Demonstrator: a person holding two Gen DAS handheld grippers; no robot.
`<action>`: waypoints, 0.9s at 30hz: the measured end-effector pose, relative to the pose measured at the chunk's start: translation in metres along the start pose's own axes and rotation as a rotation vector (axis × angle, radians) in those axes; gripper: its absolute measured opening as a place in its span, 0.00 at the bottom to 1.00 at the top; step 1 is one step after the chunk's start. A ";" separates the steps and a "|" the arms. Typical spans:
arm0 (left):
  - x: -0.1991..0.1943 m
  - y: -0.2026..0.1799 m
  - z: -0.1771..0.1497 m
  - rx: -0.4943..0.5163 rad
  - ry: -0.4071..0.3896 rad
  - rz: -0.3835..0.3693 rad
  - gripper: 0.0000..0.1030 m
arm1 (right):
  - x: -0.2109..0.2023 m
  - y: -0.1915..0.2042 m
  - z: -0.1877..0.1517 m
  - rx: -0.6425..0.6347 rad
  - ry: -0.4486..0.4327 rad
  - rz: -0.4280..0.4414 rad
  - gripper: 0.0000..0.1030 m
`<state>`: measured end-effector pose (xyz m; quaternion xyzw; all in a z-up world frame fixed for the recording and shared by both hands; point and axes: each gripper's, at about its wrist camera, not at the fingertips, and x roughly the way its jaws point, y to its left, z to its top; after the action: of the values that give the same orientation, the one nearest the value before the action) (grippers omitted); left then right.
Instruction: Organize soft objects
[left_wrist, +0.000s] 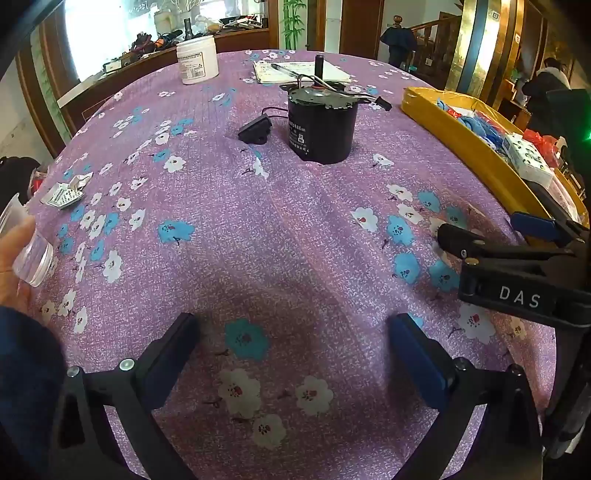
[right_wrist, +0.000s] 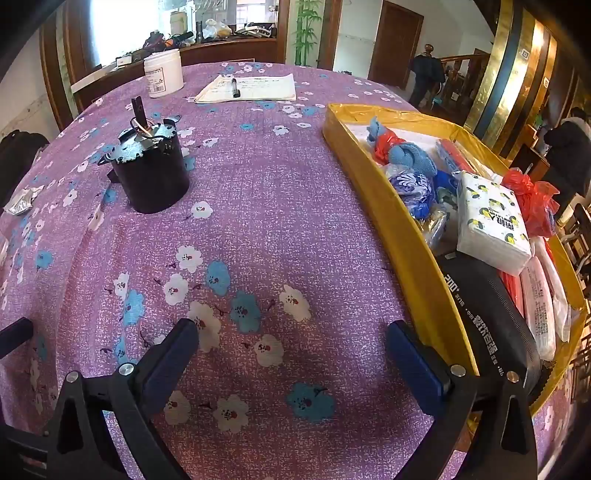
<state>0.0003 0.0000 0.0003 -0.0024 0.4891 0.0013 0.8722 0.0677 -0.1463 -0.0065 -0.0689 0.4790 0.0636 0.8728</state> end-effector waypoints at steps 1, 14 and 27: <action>0.000 0.000 0.000 0.000 0.000 0.000 1.00 | 0.000 0.000 0.000 0.000 0.000 0.000 0.99; 0.000 0.000 0.000 -0.001 0.001 0.000 1.00 | 0.000 -0.001 -0.004 0.007 0.004 0.005 0.99; 0.000 0.000 0.000 0.000 0.000 0.000 1.00 | 0.004 -0.006 -0.001 0.044 0.025 0.062 0.99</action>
<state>0.0001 0.0000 0.0002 -0.0023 0.4891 0.0013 0.8722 0.0698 -0.1518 -0.0100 -0.0354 0.4931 0.0794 0.8656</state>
